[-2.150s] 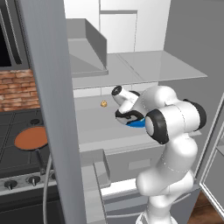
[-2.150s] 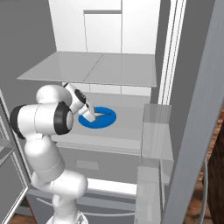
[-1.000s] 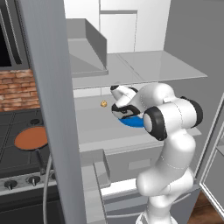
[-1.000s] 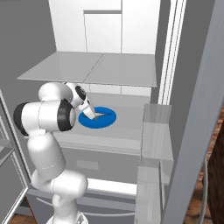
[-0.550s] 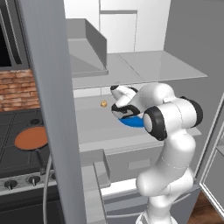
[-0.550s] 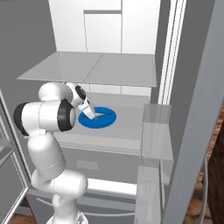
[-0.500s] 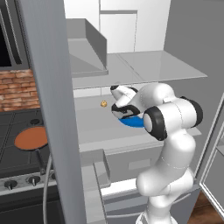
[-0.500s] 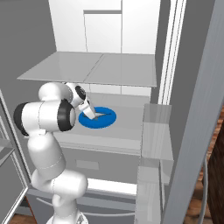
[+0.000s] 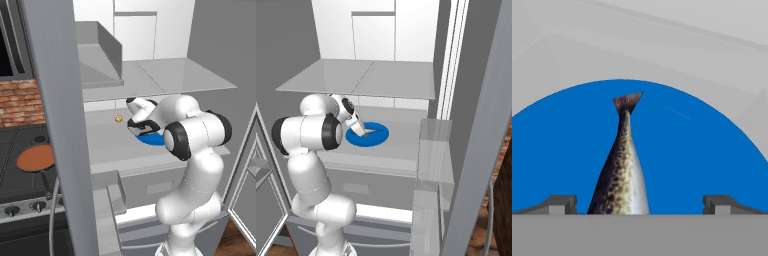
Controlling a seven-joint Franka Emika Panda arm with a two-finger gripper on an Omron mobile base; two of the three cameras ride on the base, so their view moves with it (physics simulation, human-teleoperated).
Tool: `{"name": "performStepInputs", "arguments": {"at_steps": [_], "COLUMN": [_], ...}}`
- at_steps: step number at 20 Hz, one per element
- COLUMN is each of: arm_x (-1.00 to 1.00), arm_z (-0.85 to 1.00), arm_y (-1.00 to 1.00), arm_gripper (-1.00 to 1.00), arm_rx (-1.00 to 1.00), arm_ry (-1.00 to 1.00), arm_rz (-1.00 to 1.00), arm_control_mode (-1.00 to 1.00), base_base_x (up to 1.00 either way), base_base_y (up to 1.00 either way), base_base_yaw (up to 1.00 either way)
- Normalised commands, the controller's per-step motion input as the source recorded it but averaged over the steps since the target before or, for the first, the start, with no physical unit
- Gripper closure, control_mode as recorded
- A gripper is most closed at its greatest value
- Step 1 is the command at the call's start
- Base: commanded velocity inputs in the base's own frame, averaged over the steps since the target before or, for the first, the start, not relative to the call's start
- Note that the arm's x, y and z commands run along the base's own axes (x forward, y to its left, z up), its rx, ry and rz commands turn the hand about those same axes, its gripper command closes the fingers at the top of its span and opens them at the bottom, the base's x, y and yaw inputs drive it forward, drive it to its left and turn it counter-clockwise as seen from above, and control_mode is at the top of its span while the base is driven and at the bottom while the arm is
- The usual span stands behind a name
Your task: Retrieve the fish from the fridge and place it on the saucepan with marinade on the stove.
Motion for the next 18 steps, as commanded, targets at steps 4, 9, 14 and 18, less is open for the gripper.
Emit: {"name": "performStepInputs", "arguments": {"at_steps": [4, 9, 14, 18], "arm_x": [0.0, 0.0, 0.0, 0.0], "arm_z": [-0.01, -0.09, -0.18, -0.24], "arm_y": [0.0, 0.0, 0.0, 0.0], "arm_gripper": [-1.0, -1.0, -1.0, -1.0], "arm_rx": [0.03, 0.05, 0.03, 0.0], "arm_ry": [0.04, 0.01, 0.0, -0.02], "arm_rz": [0.0, 0.0, 0.0, 0.0], "arm_control_mode": [-1.0, -1.0, -1.0, -1.0], "base_base_x": [0.0, 0.0, 0.0, 0.0], "base_base_y": [0.0, 0.0, 0.0, 0.0], "base_base_yaw": [0.0, 0.0, 0.0, 0.0]}}
